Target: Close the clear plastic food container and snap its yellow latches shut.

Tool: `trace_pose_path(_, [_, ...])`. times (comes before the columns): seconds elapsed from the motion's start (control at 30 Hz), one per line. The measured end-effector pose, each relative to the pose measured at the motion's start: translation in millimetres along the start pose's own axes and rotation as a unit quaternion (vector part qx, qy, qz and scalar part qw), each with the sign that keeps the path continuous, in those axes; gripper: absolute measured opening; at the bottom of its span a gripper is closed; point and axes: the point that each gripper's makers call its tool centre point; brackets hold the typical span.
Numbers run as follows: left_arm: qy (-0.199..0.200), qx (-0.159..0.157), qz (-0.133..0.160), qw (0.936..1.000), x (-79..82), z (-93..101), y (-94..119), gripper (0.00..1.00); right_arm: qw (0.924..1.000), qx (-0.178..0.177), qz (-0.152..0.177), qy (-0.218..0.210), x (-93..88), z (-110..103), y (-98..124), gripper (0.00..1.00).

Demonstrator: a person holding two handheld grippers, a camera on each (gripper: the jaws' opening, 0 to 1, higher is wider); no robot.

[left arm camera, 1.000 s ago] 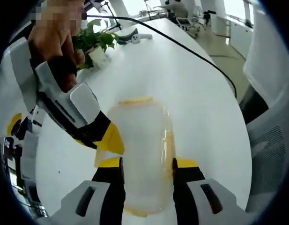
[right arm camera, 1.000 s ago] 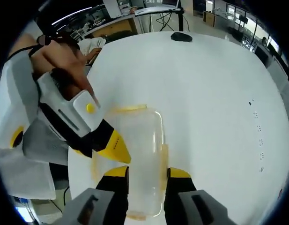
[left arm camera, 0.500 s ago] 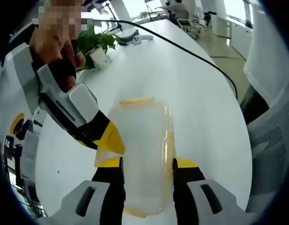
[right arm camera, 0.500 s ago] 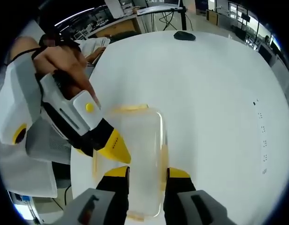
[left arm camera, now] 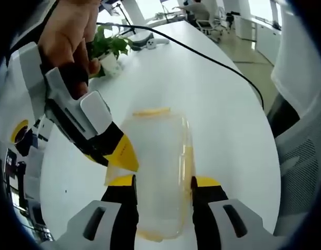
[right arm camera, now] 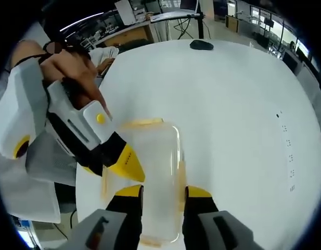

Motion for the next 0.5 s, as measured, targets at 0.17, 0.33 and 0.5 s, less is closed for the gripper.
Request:
trace_pose_path(0.17, [-0.005,0.000,0.002,1.0000,0.2,-0.2,0.4,0.38,0.9999,-0.012,0.001,0.002,0.7,-0.6,1.6,0.29])
trace_pose_path(0.33, [0.001,-0.005,0.005,1.0000,1.7,0.0,2.1,0.39,0.9992,-0.040,0.000,0.003,1.2,-0.2,3.6,0.29])
trace_pose_path(0.5, [-0.008,0.003,0.003,1.0000,3.2,0.6,1.9,0.40,0.9977,-0.066,0.007,0.016,2.1,-2.0,6.1,0.29])
Point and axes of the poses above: the point that each gripper's makers call its tool centre point, and the gripper's own axes: y roughly backward along the fingers, z roughly to its right, x roughly out of its top, and after that the axes turned 1 degree about -z, right-handed
